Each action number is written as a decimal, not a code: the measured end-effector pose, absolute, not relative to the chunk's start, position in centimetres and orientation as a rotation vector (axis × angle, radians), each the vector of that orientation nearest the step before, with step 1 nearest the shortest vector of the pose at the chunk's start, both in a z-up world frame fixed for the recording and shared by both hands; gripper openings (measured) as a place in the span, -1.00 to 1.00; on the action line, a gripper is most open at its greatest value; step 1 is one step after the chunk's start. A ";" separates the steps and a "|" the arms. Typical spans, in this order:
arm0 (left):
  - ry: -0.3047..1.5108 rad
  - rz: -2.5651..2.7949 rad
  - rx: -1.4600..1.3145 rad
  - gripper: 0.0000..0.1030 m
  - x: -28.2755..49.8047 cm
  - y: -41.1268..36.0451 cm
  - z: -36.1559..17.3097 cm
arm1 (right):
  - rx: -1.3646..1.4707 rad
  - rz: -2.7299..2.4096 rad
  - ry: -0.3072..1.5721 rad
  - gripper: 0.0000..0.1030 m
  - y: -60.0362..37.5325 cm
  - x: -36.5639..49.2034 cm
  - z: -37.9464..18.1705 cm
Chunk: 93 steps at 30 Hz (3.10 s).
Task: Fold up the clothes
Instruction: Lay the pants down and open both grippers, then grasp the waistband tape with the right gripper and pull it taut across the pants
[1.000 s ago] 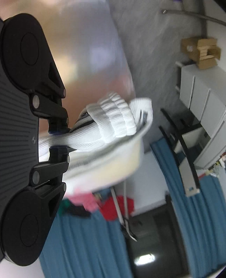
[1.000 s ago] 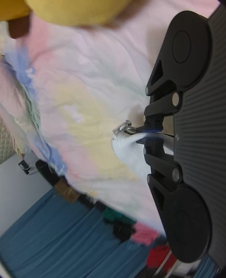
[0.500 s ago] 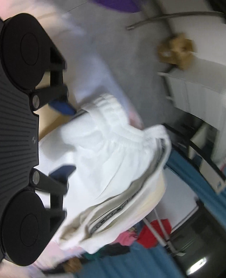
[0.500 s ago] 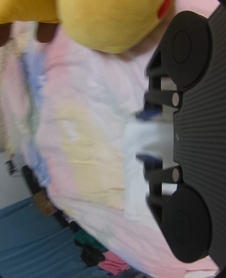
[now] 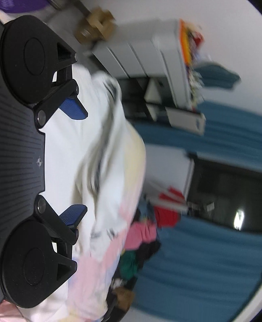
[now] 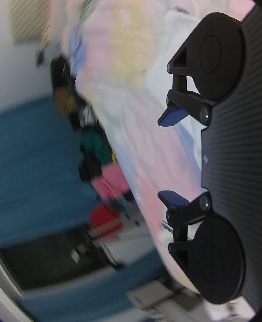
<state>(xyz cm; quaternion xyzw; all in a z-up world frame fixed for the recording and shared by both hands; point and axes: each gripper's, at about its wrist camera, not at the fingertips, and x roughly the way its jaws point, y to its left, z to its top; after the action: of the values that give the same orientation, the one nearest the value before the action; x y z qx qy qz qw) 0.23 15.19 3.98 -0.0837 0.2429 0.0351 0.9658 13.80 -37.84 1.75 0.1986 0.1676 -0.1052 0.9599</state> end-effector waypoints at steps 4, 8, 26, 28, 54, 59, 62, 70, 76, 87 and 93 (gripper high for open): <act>0.474 -0.014 -0.103 0.79 4.2 9.4 3.5 | 0.319 -0.095 0.333 0.40 -34.8 13.6 2.3; 0.476 -0.093 -0.109 0.79 7.3 5.4 2.7 | 0.288 0.008 0.333 0.40 -32.8 13.6 2.6; 0.474 -0.117 -0.035 0.90 15.8 3.4 -7.1 | 0.273 0.160 0.418 0.38 -26.9 20.7 -2.3; 0.471 -0.123 -0.057 0.90 16.1 3.6 -7.8 | 0.340 0.128 0.494 0.38 -27.8 23.6 -3.3; 0.559 -0.261 -0.226 0.91 22.3 7.0 -15.7 | 0.333 -0.319 0.396 -0.84 -32.9 46.3 4.1; 0.558 -0.260 -0.205 0.91 22.6 7.0 -15.6 | 0.280 -0.517 0.328 -0.84 -41.1 43.6 8.9; 0.567 -0.253 -0.191 0.91 22.9 7.0 -15.9 | 0.304 -0.539 0.368 -0.84 -44.9 41.3 7.0; 0.590 -0.252 -0.179 0.91 23.4 7.3 -16.2 | 0.485 -0.573 0.521 -0.83 -48.9 33.8 -6.7; 0.579 -0.258 -0.150 0.91 23.1 7.1 -15.7 | 0.542 -0.541 0.517 -0.84 -49.0 31.0 -10.0; 0.540 -0.275 -0.125 0.91 21.7 6.4 -13.8 | 0.481 -0.524 0.440 -0.83 -50.1 28.5 -7.9; 0.534 -0.285 -0.096 0.91 21.0 5.7 -13.3 | 0.523 -0.532 0.484 -0.61 -49.5 26.7 -9.5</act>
<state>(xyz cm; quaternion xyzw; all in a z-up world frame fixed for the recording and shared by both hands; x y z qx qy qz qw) 21.00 5.68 -13.33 -0.0473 0.2629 -0.1403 0.9534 26.70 -49.53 -9.48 0.2528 0.2342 -0.2571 0.9029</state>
